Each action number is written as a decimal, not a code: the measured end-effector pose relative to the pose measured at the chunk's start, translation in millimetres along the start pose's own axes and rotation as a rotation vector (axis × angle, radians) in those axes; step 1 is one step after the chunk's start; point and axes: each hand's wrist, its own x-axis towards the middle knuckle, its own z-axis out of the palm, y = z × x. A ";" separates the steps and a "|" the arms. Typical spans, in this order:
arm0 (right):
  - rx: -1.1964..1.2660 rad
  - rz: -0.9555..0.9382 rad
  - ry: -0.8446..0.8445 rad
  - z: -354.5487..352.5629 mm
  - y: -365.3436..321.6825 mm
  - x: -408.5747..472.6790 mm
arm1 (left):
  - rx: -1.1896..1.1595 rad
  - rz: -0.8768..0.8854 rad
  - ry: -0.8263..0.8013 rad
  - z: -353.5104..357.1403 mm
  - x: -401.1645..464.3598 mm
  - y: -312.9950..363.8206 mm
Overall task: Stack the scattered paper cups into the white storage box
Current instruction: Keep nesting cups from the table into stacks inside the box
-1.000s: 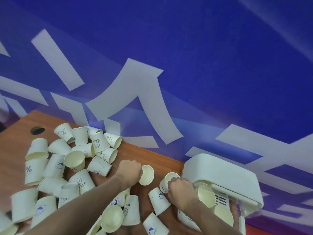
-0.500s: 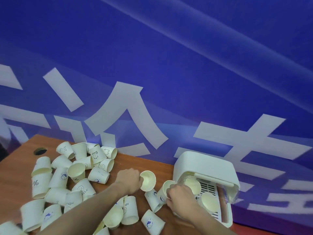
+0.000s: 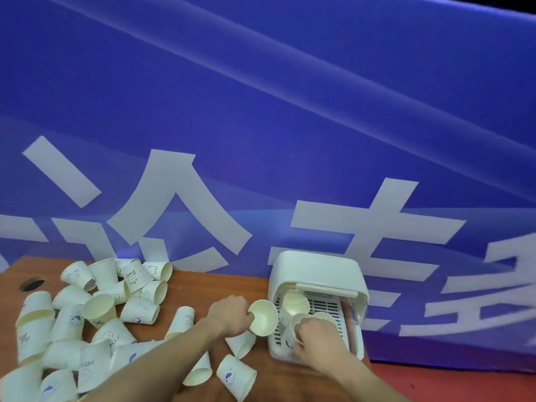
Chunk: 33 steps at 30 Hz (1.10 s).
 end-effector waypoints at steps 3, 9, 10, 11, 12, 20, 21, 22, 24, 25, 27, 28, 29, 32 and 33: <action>0.040 0.038 0.071 2.3 20.9 -11.7 | -0.010 0.023 -0.028 4.1 5.1 20.0; 0.119 0.107 -0.044 21.6 59.4 -24.3 | -0.046 0.069 -0.072 4.7 15.8 57.6; 0.129 0.113 -0.034 22.7 64.5 -24.9 | -0.048 0.075 -0.081 5.3 17.4 62.6; 0.131 0.115 -0.027 23.6 68.9 -27.2 | -0.043 0.080 -0.090 6.5 18.9 68.8; 0.138 0.125 -0.019 24.0 73.4 -29.1 | -0.037 0.087 -0.098 7.9 20.2 74.5; 0.190 0.180 0.010 33.6 105.4 -41.8 | -0.064 0.163 -0.057 27.2 29.9 109.7; 0.196 0.183 0.011 34.7 108.9 -43.7 | -0.065 0.163 -0.039 29.5 31.2 113.9; 0.200 0.188 0.014 35.6 112.6 -44.8 | -0.067 0.159 -0.025 31.3 32.4 117.5; 0.226 0.201 0.018 37.0 121.1 -46.2 | -0.077 0.147 -0.009 34.4 35.2 123.8; 0.236 0.208 0.018 36.7 124.6 -46.9 | -0.083 0.142 -0.008 35.5 36.2 126.1; 0.250 0.217 0.024 38.4 134.0 -48.4 | -0.083 0.137 -0.008 38.8 38.4 132.5; 0.255 0.219 0.026 39.8 138.8 -48.9 | -0.075 0.135 -0.008 40.7 39.5 136.1; 0.256 0.221 0.023 41.1 142.8 -49.5 | -0.065 0.131 -0.006 42.5 40.6 139.5; 0.263 0.235 -0.002 45.7 154.1 -49.5 | -0.045 0.110 -0.006 49.1 45.5 146.7; 0.260 0.239 -0.010 47.0 158.0 -49.0 | -0.046 0.104 -0.013 52.1 47.9 148.3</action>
